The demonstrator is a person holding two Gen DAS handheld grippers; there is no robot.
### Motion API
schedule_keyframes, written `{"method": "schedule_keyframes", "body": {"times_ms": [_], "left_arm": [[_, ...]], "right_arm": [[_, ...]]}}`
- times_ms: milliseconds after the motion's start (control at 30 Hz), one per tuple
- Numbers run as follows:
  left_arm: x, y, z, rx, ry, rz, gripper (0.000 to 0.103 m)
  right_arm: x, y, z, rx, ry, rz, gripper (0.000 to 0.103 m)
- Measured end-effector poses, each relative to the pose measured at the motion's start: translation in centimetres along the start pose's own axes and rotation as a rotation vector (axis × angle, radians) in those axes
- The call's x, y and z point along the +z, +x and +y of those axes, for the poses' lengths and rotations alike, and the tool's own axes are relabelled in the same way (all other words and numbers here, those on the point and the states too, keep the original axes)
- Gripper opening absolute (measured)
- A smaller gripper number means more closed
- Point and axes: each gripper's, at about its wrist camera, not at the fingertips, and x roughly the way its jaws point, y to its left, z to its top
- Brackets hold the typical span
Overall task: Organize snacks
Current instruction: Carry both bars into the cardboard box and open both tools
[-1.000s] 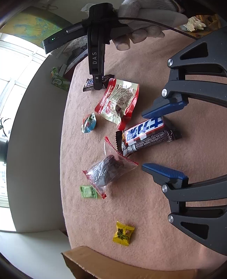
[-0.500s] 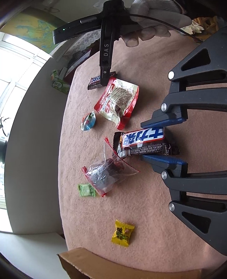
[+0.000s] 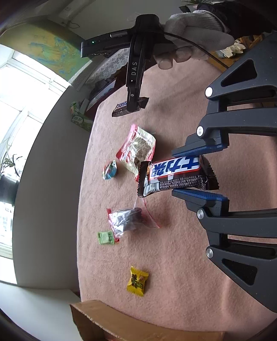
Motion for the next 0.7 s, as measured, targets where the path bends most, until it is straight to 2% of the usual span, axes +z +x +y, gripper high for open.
{"method": "schedule_keyframes", "body": {"times_ms": [133, 300, 533, 700], "left_arm": [[0.2, -1.9, -0.6, -0.012, 0.007, -0.040, 0.028], [0.4, -4.4, -0.3, 0.026, 0.022, -0.094, 0.028], [0.6, -7.7, 2.7, 0.072, -0.006, -0.151, 0.028], [0.8, -10.4, 6.4, 0.120, -0.047, -0.196, 0.028]], "right_arm": [[-0.1, -2.1, 1.8, 0.018, -0.030, -0.035, 0.031], [0.1, -3.9, 5.2, 0.064, -0.079, -0.066, 0.031], [1.0, -4.9, 11.7, 0.138, -0.166, -0.090, 0.031], [2.1, -4.4, 17.1, 0.178, -0.235, -0.093, 0.031]]}}
